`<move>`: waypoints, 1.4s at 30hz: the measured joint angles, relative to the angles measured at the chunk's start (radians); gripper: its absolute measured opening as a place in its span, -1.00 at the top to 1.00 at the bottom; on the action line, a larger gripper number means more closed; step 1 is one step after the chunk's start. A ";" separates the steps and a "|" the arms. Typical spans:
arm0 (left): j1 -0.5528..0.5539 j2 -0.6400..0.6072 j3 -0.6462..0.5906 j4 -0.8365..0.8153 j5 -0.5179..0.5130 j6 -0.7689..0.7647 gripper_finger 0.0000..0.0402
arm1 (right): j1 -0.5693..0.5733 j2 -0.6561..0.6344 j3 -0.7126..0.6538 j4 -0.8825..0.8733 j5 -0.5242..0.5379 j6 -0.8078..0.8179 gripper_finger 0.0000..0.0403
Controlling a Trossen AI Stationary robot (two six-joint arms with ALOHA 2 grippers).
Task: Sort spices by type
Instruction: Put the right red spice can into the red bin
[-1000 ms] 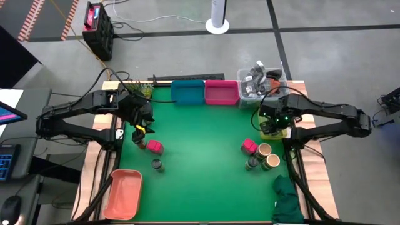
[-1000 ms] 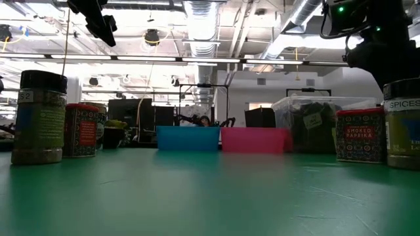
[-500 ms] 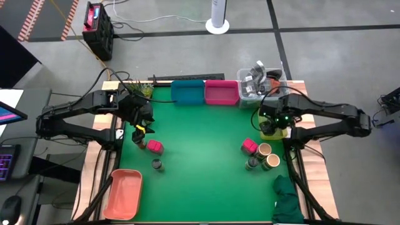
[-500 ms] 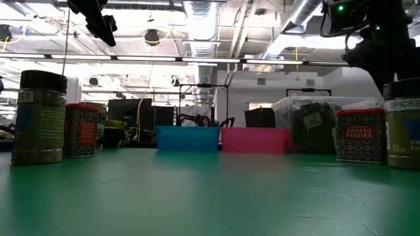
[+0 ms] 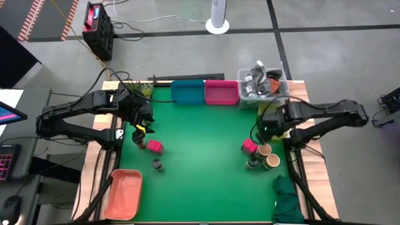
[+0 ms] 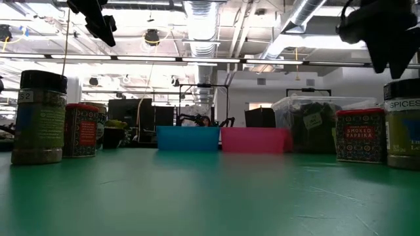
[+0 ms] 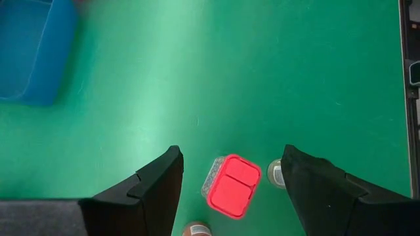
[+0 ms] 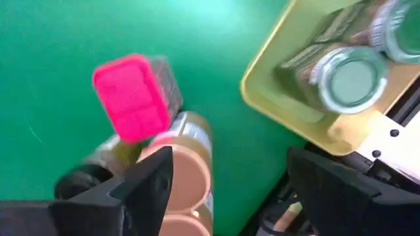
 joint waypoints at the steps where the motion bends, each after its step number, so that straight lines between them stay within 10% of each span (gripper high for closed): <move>1: 0.000 0.000 0.000 0.003 0.000 -0.013 -0.21 | 0.032 0.014 0.006 -0.002 0.001 0.010 -0.61; 17: 0.000 0.016 -0.001 0.062 0.001 -0.087 -0.21 | 0.284 0.249 0.232 -0.006 0.038 -0.040 -0.61; 42: 0.000 0.014 -0.001 0.025 0.017 0.029 -0.21 | -0.066 0.410 0.172 0.174 -0.069 -0.307 -0.95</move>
